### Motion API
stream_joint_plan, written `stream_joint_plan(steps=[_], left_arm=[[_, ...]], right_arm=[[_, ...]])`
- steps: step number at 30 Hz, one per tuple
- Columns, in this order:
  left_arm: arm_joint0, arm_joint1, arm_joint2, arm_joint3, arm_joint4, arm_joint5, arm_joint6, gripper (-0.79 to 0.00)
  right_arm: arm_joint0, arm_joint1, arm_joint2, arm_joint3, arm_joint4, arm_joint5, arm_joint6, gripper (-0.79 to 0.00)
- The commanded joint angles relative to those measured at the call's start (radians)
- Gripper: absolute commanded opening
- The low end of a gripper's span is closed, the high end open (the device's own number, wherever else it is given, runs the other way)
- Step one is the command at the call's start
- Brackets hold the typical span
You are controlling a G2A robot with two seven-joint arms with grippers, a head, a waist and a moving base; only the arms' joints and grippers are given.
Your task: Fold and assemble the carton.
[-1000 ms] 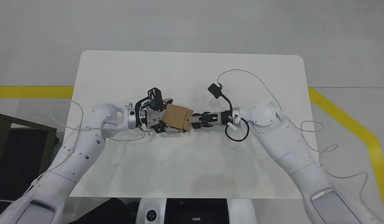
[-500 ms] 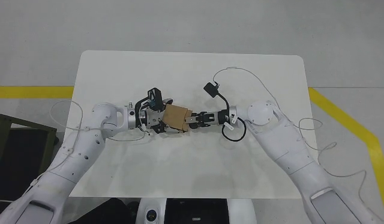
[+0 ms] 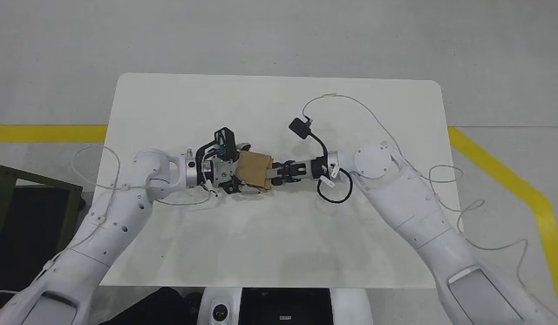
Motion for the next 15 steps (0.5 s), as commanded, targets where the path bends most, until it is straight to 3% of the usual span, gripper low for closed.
stream_joint_plan(steps=[1, 9, 15], left_arm=[[0.0, 0.001, 0.001, 0.0, 0.001, 0.0, -0.002, 0.0], [-0.001, 0.003, 0.004, 0.007, -0.003, 0.0, -0.008, 0.0], [-0.004, 0.003, 0.012, 0.009, -0.012, 0.0, -0.016, 0.0]], right_arm=[[-0.001, -0.001, 0.0, 0.001, 0.007, -0.005, -0.001, -0.508], [-0.028, 0.011, 0.038, 0.0, 0.022, -0.024, 0.0, -0.456], [-0.066, 0.032, 0.087, -0.054, 0.004, -0.013, 0.013, -0.486]])
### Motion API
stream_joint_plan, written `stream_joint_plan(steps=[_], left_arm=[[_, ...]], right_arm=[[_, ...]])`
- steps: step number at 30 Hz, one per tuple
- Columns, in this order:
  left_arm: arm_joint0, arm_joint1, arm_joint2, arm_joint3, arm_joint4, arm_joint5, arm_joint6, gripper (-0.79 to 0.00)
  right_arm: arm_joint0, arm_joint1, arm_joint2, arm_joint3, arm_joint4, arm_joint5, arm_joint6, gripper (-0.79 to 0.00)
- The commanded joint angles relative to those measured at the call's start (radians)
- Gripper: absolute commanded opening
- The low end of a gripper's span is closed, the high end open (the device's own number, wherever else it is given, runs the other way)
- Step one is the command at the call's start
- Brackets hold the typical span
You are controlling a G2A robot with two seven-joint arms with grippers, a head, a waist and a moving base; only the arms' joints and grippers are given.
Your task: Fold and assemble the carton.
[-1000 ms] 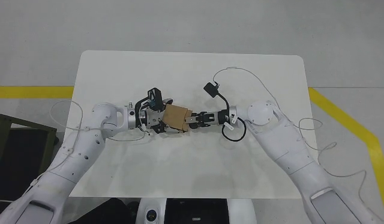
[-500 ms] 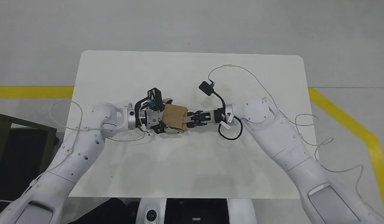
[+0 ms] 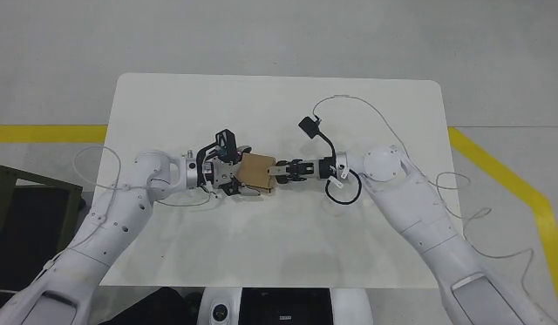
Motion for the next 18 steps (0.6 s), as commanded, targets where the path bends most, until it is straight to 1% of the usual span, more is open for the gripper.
stream_joint_plan(steps=[1, 5, 6, 12, 18], left_arm=[[-0.001, 0.0, 0.002, 0.001, -0.002, 0.0, -0.003, 0.0], [-0.003, 0.001, 0.004, 0.003, -0.006, 0.0, -0.006, 0.0], [-0.004, 0.001, 0.004, 0.003, -0.006, 0.0, -0.008, 0.0], [-0.006, 0.001, 0.006, 0.003, -0.01, 0.0, -0.014, 0.0], [-0.006, 0.001, 0.008, 0.0, -0.015, 0.0, -0.019, 0.0]], right_arm=[[-0.013, 0.006, 0.012, -0.022, -0.009, 0.008, 0.006, -0.493], [-0.04, 0.016, 0.023, -0.057, -0.024, 0.03, 0.029, -0.739], [-0.045, 0.018, 0.023, -0.062, -0.03, 0.038, 0.036, -0.785], [-0.064, 0.021, 0.014, -0.078, -0.031, 0.058, 0.048, -0.785], [-0.056, 0.014, -0.007, -0.069, -0.021, 0.055, 0.046, -0.785]])
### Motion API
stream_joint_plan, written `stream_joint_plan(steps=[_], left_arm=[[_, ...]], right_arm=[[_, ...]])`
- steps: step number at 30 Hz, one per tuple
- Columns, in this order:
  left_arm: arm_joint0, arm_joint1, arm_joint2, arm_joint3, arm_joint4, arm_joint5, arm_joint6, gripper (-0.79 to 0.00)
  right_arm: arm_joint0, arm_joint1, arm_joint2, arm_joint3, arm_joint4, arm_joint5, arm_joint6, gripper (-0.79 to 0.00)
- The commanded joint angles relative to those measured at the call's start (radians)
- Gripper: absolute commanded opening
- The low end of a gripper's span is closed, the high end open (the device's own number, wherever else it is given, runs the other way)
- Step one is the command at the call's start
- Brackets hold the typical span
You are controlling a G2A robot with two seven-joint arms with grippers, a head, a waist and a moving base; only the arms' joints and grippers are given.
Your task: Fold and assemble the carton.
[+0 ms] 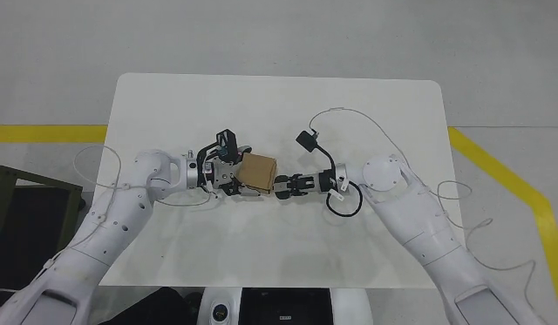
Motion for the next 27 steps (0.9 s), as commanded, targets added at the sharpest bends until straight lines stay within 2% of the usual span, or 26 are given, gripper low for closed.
stream_joint_plan(steps=[1, 12, 17, 22, 25, 26, 27], left_arm=[[0.0, 0.0, 0.001, -0.001, -0.002, 0.0, -0.001, 0.0], [-0.001, 0.0, 0.0, -0.003, -0.002, 0.0, -0.001, 0.0], [-0.001, 0.003, -0.006, 0.004, -0.014, 0.0, 0.001, 0.0], [0.009, 0.019, -0.019, 0.001, -0.126, 0.0, -0.001, 0.0], [0.012, 0.037, -0.028, -0.009, -0.212, 0.0, -0.027, 0.0], [0.012, 0.044, -0.034, -0.011, -0.244, 0.0, -0.035, 0.0], [0.011, 0.051, -0.043, -0.011, -0.271, 0.0, -0.045, 0.0]], right_arm=[[0.007, -0.003, -0.008, 0.005, 0.004, -0.003, -0.003, -0.785], [0.048, -0.024, -0.054, 0.048, 0.023, -0.027, -0.014, -0.785], [0.055, -0.02, -0.039, 0.052, 0.018, -0.033, -0.013, -0.785], [0.025, 0.002, 0.018, 0.018, -0.004, -0.042, -0.019, -0.785], [-0.004, 0.017, 0.063, -0.007, -0.018, -0.082, -0.04, -0.782], [-0.014, 0.022, 0.08, -0.015, -0.023, -0.105, -0.055, -0.742], [-0.027, 0.026, 0.1, -0.023, -0.018, -0.131, -0.079, -0.622]])
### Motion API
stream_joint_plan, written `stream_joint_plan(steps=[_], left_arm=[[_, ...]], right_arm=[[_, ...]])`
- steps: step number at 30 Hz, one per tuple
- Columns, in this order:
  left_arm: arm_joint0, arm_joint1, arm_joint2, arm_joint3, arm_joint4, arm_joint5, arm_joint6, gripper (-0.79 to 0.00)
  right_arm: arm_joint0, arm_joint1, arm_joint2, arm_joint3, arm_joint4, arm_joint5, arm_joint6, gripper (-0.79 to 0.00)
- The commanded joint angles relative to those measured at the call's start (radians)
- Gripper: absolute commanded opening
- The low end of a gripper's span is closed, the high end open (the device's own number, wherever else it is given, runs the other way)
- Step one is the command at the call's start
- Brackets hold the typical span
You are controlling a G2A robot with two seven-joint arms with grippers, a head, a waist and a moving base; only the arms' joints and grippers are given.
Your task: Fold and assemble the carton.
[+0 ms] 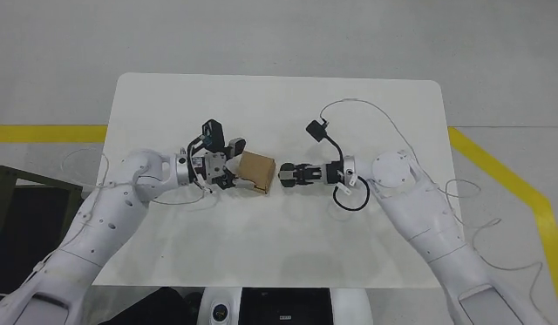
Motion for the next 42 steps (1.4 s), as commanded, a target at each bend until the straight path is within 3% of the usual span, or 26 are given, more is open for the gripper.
stream_joint_plan(steps=[1, 4, 5, 6, 15, 27, 35, 42], left_arm=[[-0.002, 0.015, -0.019, 0.001, -0.056, 0.0, -0.02, 0.0], [-0.005, 0.037, -0.06, 0.011, -0.094, 0.0, -0.045, 0.0], [-0.005, 0.044, -0.074, 0.015, -0.099, 0.0, -0.049, 0.0], [-0.004, 0.049, -0.086, 0.016, -0.103, 0.0, -0.051, 0.0], [0.002, 0.077, -0.203, 0.083, -0.11, 0.005, -0.022, 0.0], [-0.043, 0.087, -0.295, 0.145, -0.107, 0.046, 0.001, 0.0], [-0.083, 0.08, -0.297, 0.177, -0.125, 0.033, 0.0, 0.0], [-0.083, 0.08, -0.297, 0.177, -0.125, 0.033, 0.0, 0.0]], right_arm=[[-0.028, 0.008, 0.041, -0.014, 0.014, -0.055, -0.053, -0.545], [-0.07, 0.023, 0.11, -0.036, -0.002, -0.147, -0.132, -0.406], [-0.084, 0.028, 0.134, -0.045, -0.009, -0.176, -0.157, -0.111], [-0.098, 0.033, 0.156, -0.051, -0.025, -0.2, -0.176, 0.0], [-0.193, 0.076, 0.361, -0.118, -0.265, -0.396, -0.402, 0.0], [-0.264, 0.107, 0.588, -0.199, -0.66, -0.436, -0.742, 0.0], [-0.257, 0.12, 0.655, -0.213, -0.806, -0.418, -0.832, 0.0], [-0.257, 0.12, 0.655, -0.214, -0.806, -0.418, -0.832, 0.0]])
